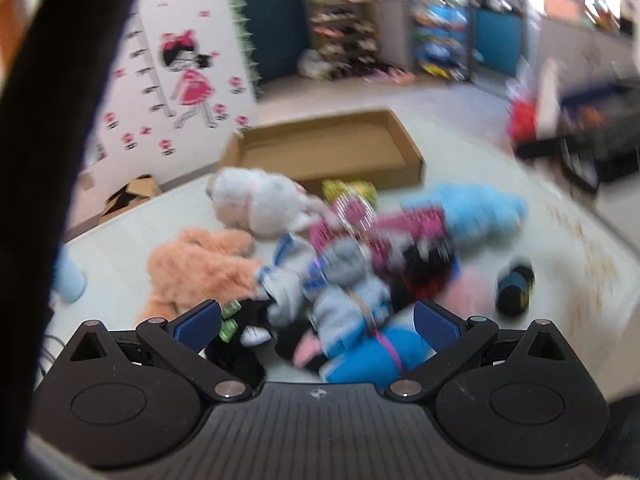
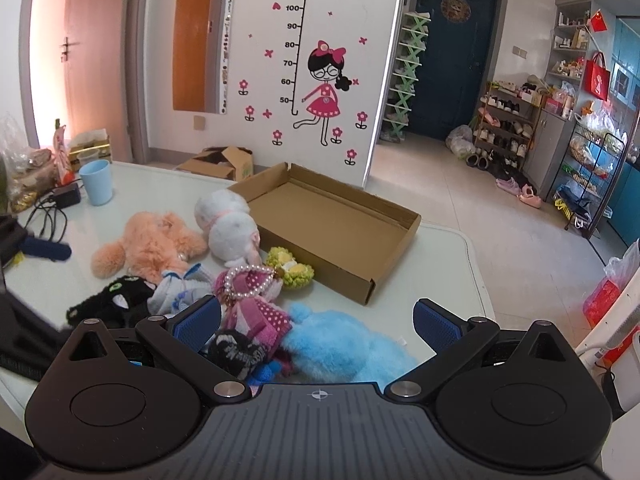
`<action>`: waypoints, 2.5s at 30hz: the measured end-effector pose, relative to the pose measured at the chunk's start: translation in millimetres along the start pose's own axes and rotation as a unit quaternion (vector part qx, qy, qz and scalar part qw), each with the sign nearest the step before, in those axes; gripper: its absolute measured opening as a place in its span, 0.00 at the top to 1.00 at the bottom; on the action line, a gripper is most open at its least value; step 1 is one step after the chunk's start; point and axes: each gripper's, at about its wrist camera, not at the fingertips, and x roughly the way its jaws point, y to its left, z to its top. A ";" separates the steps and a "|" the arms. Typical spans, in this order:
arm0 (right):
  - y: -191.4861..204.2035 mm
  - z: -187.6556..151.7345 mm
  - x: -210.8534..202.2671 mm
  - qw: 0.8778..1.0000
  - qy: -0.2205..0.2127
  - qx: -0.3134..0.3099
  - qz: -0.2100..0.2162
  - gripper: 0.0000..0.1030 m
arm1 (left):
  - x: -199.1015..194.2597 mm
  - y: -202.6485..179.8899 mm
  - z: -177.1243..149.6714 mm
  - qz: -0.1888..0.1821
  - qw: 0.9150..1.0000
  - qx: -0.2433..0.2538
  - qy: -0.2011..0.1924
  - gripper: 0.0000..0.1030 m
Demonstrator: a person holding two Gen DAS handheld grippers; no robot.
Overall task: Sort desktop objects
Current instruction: 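Move both grippers over the pile of plush toys and socks, then grasp the black sock with yellow pompom with the left gripper while the right grasps the pink fluffy toy, then lift the black sock with the left gripper while the right lifts the pink fluffy toy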
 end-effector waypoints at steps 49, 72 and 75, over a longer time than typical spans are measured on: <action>-0.1 -50.5 47.6 0.997 0.059 0.023 0.041 0.00 | 45.1 -32.3 -70.4 -0.147 0.986 0.040 0.061 0.64; 23.7 -79.9 100.2 0.993 0.097 -0.041 0.045 0.00 | 26.0 -10.5 -85.6 -0.119 0.991 -0.008 0.059 0.71; 25.1 -84.2 102.6 0.993 0.094 -0.048 0.048 0.00 | 27.1 -8.4 -87.8 -0.118 0.991 -0.013 0.059 0.70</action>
